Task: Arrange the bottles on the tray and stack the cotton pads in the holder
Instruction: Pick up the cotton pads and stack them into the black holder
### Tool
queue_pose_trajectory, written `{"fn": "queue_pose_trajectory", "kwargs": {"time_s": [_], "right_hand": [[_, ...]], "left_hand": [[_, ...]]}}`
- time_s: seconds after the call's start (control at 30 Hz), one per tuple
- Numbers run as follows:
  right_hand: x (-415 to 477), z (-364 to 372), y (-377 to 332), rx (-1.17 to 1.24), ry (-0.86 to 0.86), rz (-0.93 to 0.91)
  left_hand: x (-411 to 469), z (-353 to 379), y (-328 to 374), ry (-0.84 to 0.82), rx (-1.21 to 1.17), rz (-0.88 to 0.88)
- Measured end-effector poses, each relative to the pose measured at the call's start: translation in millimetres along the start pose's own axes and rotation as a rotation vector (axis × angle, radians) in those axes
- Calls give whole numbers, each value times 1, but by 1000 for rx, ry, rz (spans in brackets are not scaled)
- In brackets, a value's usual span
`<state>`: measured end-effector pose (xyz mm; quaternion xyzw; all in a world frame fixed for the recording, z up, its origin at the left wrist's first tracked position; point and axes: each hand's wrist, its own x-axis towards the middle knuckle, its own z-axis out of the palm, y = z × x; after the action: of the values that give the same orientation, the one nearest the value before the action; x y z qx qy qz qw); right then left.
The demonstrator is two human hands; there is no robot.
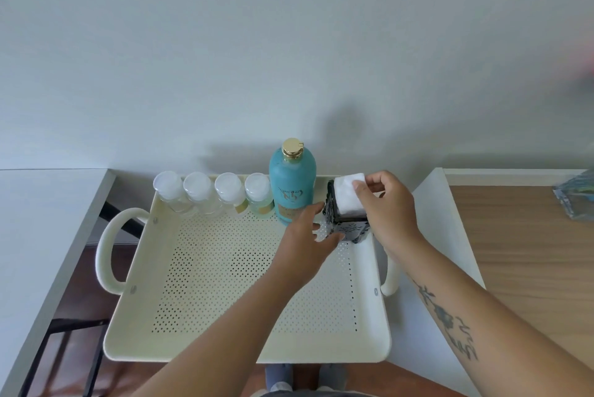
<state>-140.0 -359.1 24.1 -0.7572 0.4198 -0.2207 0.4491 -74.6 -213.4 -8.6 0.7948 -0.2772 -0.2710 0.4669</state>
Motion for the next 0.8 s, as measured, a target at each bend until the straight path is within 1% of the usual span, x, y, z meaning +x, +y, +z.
{"fn": "queue_pose_trajectory", "kwargs": {"time_s": [0.1,0.13,0.2,0.27,0.37,0.43,0.5,0.7,0.8], "right_hand": [[-2,0,4,-97,38,-71],[-4,-1,6,-127,75,-129],[-9,-6,8,-207,129,-309],[-14,-9,13,-332,66,-499],[-19,-9,22,-503,-68,-667],[-20,-8,26,-583,-126,-715],[-20,-9,29,-656,-176,-726],[-12,-8,31,-856,-273,-784],[-8,-8,28,-926,-306,-776]], "left_hand": [[2,7,-2,1,-34,23],[3,8,-2,-1,-45,30],[5,10,-4,0,-67,48],[7,12,-6,7,-91,64],[9,15,-9,17,-129,54],[11,17,-11,26,-153,41],[13,19,-13,30,-152,43],[18,23,-18,34,-74,96],[22,26,-20,48,-60,108]]}}
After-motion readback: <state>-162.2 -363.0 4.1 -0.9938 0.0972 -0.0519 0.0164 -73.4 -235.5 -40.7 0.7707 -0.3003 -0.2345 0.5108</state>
